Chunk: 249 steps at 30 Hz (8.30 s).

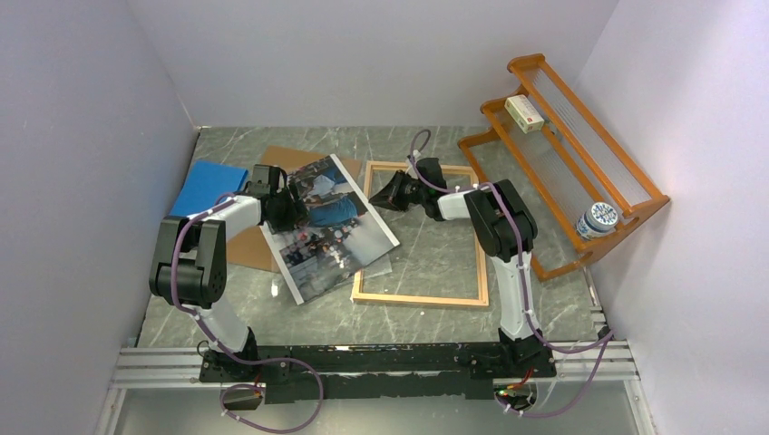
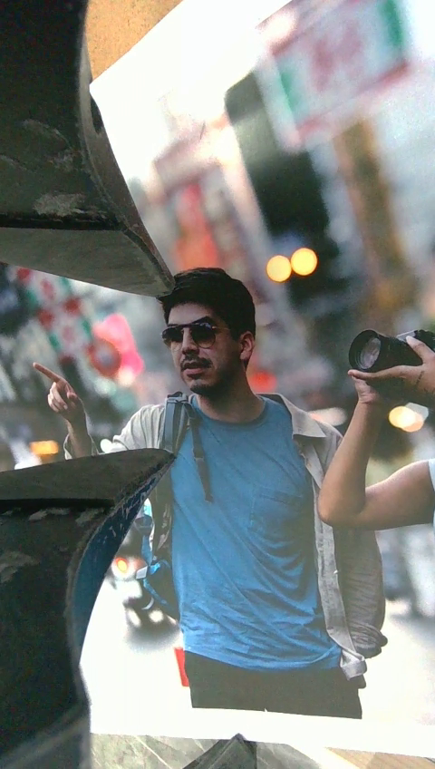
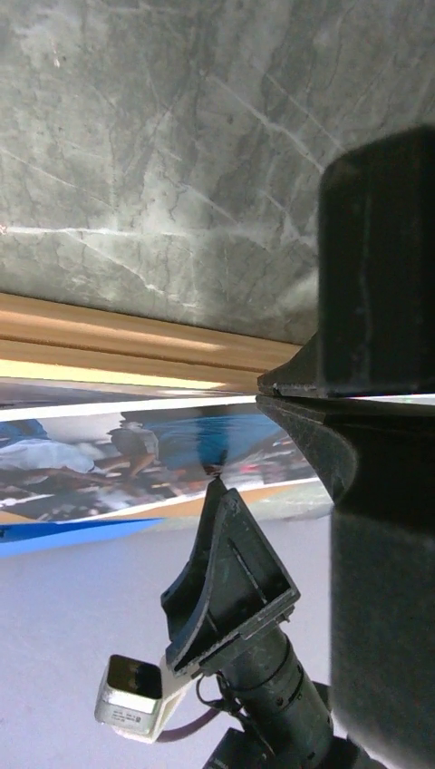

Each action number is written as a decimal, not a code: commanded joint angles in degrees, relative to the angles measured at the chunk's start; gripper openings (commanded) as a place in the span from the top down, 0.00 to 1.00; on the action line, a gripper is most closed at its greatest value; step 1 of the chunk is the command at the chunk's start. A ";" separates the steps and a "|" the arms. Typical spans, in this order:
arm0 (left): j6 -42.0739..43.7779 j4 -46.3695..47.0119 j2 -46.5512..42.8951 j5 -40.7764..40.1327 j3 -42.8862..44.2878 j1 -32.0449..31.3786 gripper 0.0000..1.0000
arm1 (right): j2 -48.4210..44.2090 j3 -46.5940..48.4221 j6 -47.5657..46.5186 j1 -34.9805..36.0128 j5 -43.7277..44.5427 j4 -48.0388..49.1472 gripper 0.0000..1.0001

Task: Put the photo into the frame
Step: Pick up the photo frame item at the center of the board, then place the photo frame item in the photo frame.

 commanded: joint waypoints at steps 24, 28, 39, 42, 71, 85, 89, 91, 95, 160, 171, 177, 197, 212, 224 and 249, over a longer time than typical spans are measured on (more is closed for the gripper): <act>-6.46 -15.49 -13.16 -15.22 0.11 -0.40 0.13 | -20.09 20.89 -10.76 18.49 41.63 -49.84 1.00; -6.91 -16.58 -14.96 -16.18 0.42 -0.40 0.12 | -21.52 24.95 -13.19 19.01 45.06 -54.59 1.00; -5.11 -13.72 -14.28 -6.67 0.74 -0.40 0.14 | -24.06 34.90 -22.90 18.68 40.36 -65.21 1.00; -5.11 -13.48 -13.45 -5.02 0.74 -0.40 0.15 | -25.36 34.87 -21.82 18.07 35.86 -65.87 1.00; -3.74 -9.67 -13.09 11.66 2.98 -1.67 0.19 | -49.49 6.78 -28.93 -0.07 22.61 -63.84 1.00; -3.19 -1.52 1.06 20.75 8.97 -7.16 0.20 | -45.87 -6.80 -33.61 -14.20 13.84 -49.44 1.00; -3.15 -0.54 5.89 21.99 11.65 -8.68 0.20 | -44.93 -8.57 -35.10 -17.52 12.72 -47.95 1.00; -3.02 -0.72 8.09 21.43 13.31 -9.43 0.20 | -45.13 -9.69 -35.50 -18.89 12.99 -47.35 1.00; -2.64 -1.95 11.36 20.68 16.92 -10.52 0.20 | -46.54 -11.78 -35.05 -20.62 13.43 -45.79 1.00; 2.24 -8.28 23.28 5.42 26.57 -17.93 0.48 | -54.58 -25.31 -34.00 -22.74 2.77 -27.24 1.00; 5.02 -12.19 27.05 1.51 30.23 -17.97 0.62 | -59.00 -27.59 -31.39 -22.74 2.07 -26.94 1.00; 7.43 -17.63 27.39 -6.13 31.99 -17.90 0.82 | -59.19 -25.92 -28.01 -22.74 1.05 -27.78 1.00; -1.04 -6.28 8.89 14.77 21.62 -8.15 0.31 | -56.35 -17.31 -16.78 -21.78 -6.14 -25.25 1.00; -3.63 -13.64 -1.08 -1.17 21.61 -5.27 0.16 | -54.91 -7.77 3.11 -15.82 -6.72 -19.23 1.00; -4.70 -14.64 -3.74 -3.53 19.13 -3.76 0.12 | -50.93 -5.80 6.93 -11.58 -3.15 -16.92 1.00; -4.97 -6.70 5.68 16.80 16.21 -3.74 0.12 | -43.55 -16.22 -1.33 -16.88 9.00 -26.50 0.60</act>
